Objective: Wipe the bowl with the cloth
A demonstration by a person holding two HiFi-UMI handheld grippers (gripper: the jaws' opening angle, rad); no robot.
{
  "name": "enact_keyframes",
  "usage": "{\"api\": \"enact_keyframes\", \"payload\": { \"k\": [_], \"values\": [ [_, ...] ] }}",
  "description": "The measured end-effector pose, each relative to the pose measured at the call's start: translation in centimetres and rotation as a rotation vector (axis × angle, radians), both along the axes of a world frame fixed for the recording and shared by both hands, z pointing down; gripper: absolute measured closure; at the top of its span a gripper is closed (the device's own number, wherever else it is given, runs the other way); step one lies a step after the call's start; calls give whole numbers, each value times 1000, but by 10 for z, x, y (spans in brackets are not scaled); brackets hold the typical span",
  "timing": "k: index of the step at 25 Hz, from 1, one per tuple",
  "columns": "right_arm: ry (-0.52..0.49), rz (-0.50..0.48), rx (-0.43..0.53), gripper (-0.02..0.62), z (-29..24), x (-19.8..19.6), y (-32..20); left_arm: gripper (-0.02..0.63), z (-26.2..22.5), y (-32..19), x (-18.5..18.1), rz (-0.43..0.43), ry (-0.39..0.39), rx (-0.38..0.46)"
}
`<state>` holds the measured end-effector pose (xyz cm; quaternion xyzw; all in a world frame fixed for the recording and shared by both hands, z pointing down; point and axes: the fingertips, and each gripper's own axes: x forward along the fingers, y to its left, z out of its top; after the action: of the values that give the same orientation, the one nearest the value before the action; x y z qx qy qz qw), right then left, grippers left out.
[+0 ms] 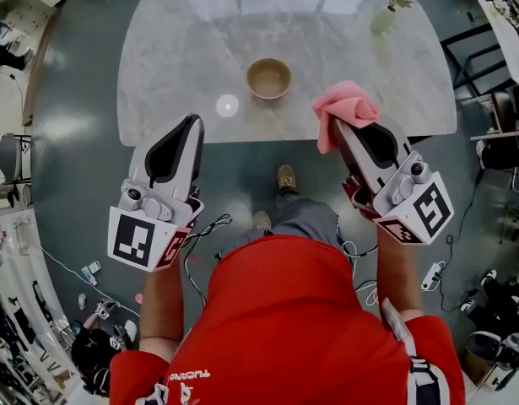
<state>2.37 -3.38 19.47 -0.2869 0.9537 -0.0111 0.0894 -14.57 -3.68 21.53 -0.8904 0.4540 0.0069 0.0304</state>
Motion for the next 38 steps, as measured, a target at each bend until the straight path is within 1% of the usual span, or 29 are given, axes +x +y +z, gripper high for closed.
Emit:
{"api": "enact_keyframes", "payload": {
  "k": [3, 5, 11, 17, 20, 23, 29, 30, 31, 34, 36, 38],
  "values": [
    [-3, -12, 8, 574, 0, -1, 4, 601, 0, 8, -1, -6, -9, 6],
    [-6, -20, 12, 574, 0, 1, -3, 601, 2, 4, 2, -9, -16, 4],
    [-12, -65, 13, 574, -1, 18, -60, 601, 5, -44, 22, -20, -20, -8],
    [-4, -124, 0, 574, 4, 22, -89, 600, 14, -68, 32, -32, -38, -27],
    [-1, -137, -4, 574, 7, 23, -102, 600, 21, -79, 34, -31, -48, -40],
    [1, -140, -20, 574, 10, 20, -108, 600, 30, -86, 37, 1, -74, -60],
    [35, -128, -39, 574, 23, 11, -120, 595, 60, -102, 49, 135, -118, -110],
    [40, -123, -43, 574, 26, 11, -121, 584, 68, -103, 51, 157, -138, -129],
    [44, -118, -48, 574, 28, 11, -123, 553, 78, -104, 53, 178, -165, -156],
    [51, -102, -60, 574, 32, 9, -126, 424, 102, -107, 61, 236, -224, -212],
    [59, -94, -67, 574, 34, 6, -126, 348, 112, -109, 66, 274, -235, -227],
    [70, -90, -73, 574, 38, 4, -127, 291, 120, -110, 73, 317, -231, -236]
  ]
}}
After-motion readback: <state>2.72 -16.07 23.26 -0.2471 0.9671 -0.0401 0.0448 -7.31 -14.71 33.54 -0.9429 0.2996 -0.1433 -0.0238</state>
